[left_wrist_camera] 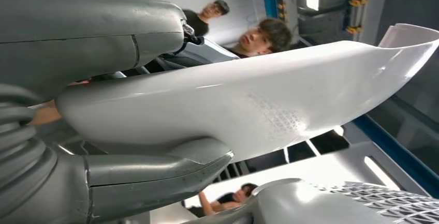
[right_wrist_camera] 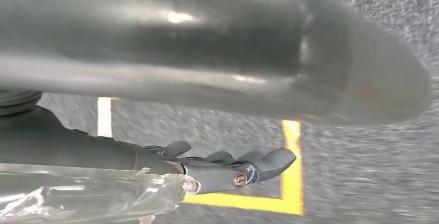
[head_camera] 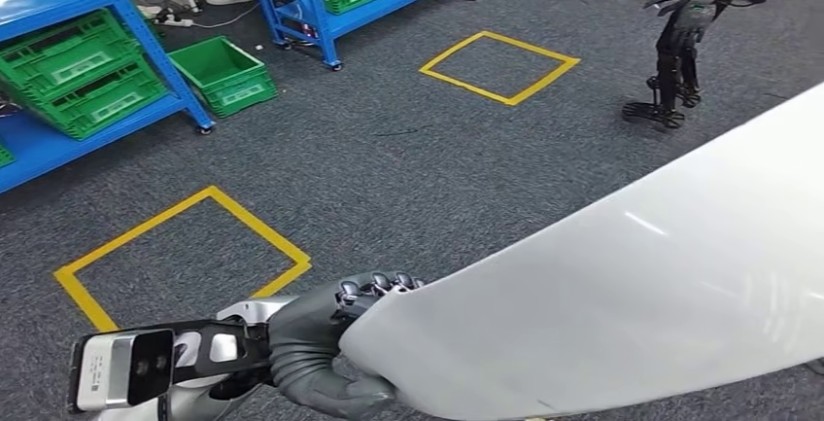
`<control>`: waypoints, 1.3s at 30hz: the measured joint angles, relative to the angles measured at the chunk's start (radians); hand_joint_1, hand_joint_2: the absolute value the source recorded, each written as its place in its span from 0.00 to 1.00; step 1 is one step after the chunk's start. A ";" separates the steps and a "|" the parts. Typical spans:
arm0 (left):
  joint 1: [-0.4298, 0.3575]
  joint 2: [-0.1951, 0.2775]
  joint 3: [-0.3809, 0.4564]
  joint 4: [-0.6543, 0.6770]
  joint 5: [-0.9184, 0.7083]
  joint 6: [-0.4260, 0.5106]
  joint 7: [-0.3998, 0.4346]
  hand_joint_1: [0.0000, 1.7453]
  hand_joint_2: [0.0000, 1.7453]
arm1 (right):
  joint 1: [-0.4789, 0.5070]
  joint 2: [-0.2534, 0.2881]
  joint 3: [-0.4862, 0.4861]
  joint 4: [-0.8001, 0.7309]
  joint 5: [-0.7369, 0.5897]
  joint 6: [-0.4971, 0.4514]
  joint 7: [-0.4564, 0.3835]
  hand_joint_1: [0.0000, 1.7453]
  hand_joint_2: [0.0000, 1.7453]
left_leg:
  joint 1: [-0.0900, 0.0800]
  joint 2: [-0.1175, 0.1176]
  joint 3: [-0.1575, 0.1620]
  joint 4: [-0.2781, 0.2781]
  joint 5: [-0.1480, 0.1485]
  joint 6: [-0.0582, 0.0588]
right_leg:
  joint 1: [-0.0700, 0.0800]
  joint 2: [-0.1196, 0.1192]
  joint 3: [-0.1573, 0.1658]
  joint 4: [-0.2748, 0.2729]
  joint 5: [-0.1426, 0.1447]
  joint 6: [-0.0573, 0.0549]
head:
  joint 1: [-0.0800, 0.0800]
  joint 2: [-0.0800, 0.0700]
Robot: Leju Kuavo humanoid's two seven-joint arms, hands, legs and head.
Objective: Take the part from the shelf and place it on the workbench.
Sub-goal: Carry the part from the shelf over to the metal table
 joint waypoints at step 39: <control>0.003 -0.028 0.026 0.000 0.012 -0.052 -0.004 1.00 1.00 | 0.105 0.000 0.144 -0.138 0.353 0.192 0.005 0.00 0.00 | 0.002 -0.015 0.077 -0.181 0.064 0.046 | -0.001 -0.013 -0.054 0.077 -0.039 0.038 | 0.005 0.000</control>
